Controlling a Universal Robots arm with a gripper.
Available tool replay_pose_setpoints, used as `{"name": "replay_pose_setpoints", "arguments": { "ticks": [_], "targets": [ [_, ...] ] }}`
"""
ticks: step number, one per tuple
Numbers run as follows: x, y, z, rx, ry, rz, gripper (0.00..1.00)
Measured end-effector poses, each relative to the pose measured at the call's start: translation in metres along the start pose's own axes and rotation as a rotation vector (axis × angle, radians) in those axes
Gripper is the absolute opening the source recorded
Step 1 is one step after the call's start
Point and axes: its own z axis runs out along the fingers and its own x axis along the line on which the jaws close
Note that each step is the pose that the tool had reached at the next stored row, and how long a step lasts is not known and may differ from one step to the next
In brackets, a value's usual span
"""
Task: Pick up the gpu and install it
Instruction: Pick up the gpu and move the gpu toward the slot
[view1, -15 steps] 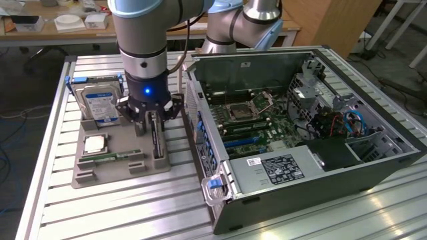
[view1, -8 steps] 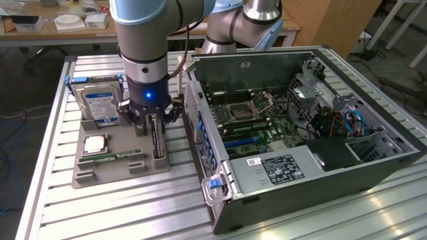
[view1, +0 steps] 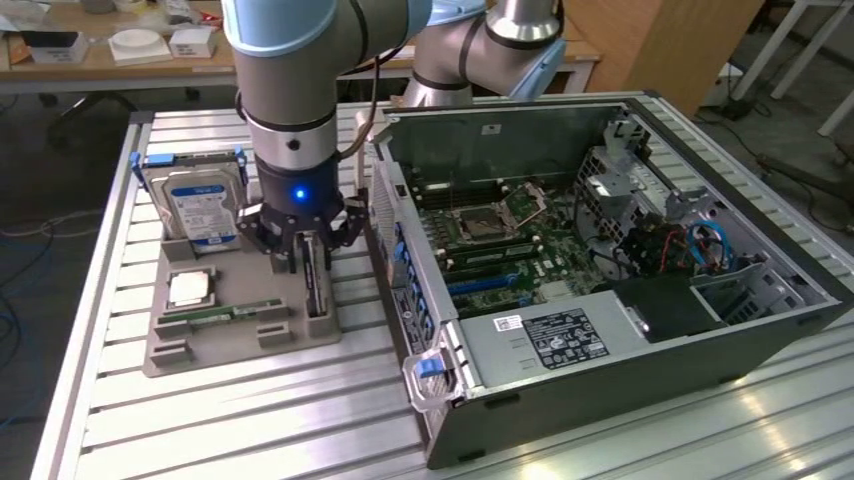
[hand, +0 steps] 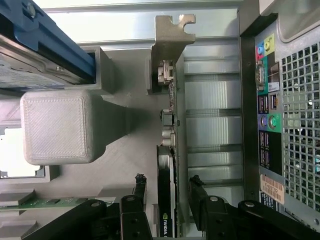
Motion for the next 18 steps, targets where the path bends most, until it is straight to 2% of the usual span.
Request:
{"name": "replay_pose_setpoints", "arguments": {
  "ticks": [6, 12, 14, 18],
  "targets": [
    [-0.0001, 0.0000, 0.0001, 0.0001, -0.0001, 0.000, 0.47],
    [0.0000, 0.0014, 0.0002, 0.0067, -0.0007, 0.000, 0.47],
    [-0.0001, 0.0030, 0.0002, 0.0108, -0.0010, 0.000, 0.47],
    [-0.0001, 0.0037, 0.0005, 0.0109, -0.0010, 0.000, 0.47]
  ]
}}
